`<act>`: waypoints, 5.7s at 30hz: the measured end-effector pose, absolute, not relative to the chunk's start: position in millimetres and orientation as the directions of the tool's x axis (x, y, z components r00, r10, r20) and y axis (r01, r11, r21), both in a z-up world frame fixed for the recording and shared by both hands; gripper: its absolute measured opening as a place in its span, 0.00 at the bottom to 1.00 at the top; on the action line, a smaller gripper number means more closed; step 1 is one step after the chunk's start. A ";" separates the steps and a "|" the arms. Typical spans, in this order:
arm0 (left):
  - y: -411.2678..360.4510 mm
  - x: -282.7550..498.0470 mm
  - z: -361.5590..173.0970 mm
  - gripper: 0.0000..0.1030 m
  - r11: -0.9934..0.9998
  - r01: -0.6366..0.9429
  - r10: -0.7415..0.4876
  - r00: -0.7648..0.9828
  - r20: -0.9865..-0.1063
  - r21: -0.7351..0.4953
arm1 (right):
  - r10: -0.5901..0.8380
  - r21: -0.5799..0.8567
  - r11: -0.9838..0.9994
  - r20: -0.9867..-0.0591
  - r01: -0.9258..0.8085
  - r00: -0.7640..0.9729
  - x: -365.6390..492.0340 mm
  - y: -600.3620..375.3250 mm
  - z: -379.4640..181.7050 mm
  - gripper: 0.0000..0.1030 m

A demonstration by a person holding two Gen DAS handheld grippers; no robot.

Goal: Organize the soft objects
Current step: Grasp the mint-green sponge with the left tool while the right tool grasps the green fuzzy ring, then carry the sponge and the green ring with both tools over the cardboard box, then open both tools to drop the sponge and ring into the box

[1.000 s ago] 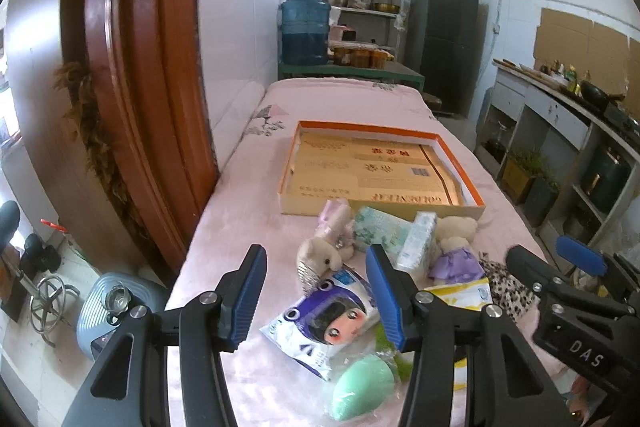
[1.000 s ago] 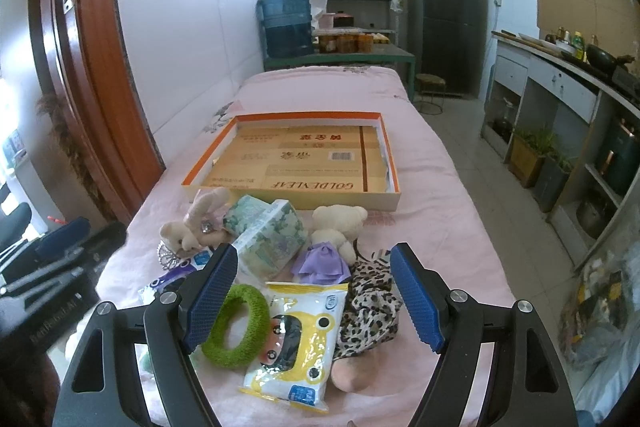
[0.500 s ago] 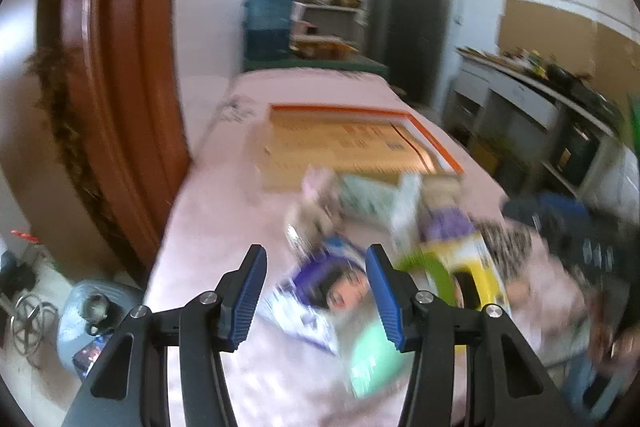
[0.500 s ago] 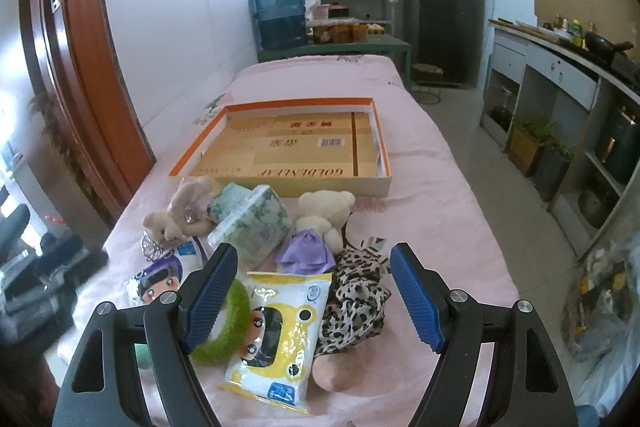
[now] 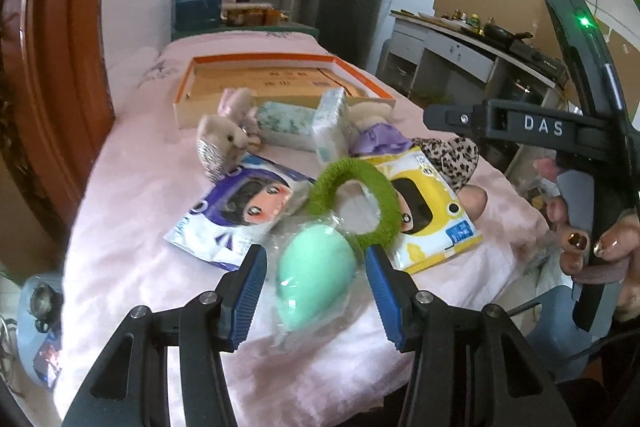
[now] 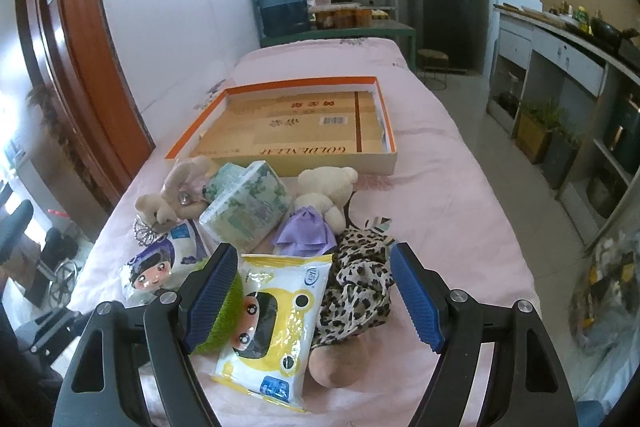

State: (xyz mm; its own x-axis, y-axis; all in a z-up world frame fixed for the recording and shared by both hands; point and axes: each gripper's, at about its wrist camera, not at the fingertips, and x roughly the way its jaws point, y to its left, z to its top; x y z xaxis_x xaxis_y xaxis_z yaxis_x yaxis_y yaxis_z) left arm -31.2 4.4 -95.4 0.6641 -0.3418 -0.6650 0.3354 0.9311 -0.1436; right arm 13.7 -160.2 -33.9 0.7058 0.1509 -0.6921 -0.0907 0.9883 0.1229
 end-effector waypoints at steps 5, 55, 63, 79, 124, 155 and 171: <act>-1.4 -26.0 -105.3 0.45 0.924 0.340 -0.362 0.639 -0.678 -0.173 | 0.156 0.128 0.988 -0.718 -0.091 0.679 21.0 -160.6 -44.8 0.77; 21.0 -10.9 -58.7 0.37 0.968 0.175 -0.249 0.771 -0.587 -0.180 | 0.378 0.214 0.920 -0.705 -0.327 0.601 30.7 -122.6 -46.5 0.13; 18.2 17.4 -45.9 0.37 0.984 0.082 -0.162 0.778 -0.607 -0.158 | 0.374 0.209 0.925 -0.655 -0.318 0.657 41.3 -137.5 -21.1 0.13; 17.2 80.0 -11.2 0.37 0.985 0.035 -0.127 0.803 -0.582 -0.167 | 0.339 0.232 0.940 -0.571 -0.249 0.748 86.2 -163.0 24.0 0.13; 8.0 293.4 -38.7 0.37 0.985 0.084 -0.170 0.634 -0.755 -0.151 | 0.332 0.279 0.942 -0.715 -0.185 0.616 305.1 -171.9 -18.3 0.13; 13.5 331.3 -93.4 0.52 0.961 0.089 -0.271 0.479 -0.835 -0.261 | 0.346 0.330 0.937 -0.814 -0.119 0.467 338.7 -171.9 -91.1 0.23; 16.2 287.2 -32.1 0.60 0.954 0.130 -0.285 0.665 -0.690 -0.269 | 0.274 0.245 0.961 -0.770 -0.131 0.576 297.6 -176.1 -44.3 0.50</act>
State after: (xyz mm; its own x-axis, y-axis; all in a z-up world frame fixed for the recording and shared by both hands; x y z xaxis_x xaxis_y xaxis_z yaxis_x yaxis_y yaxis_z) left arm 287.2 16.2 -32.1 0.6651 -0.2851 -0.6902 0.1300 0.9543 -0.2690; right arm 297.6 -176.1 -44.3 0.5764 0.2745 -0.7697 -0.1307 0.9607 0.2447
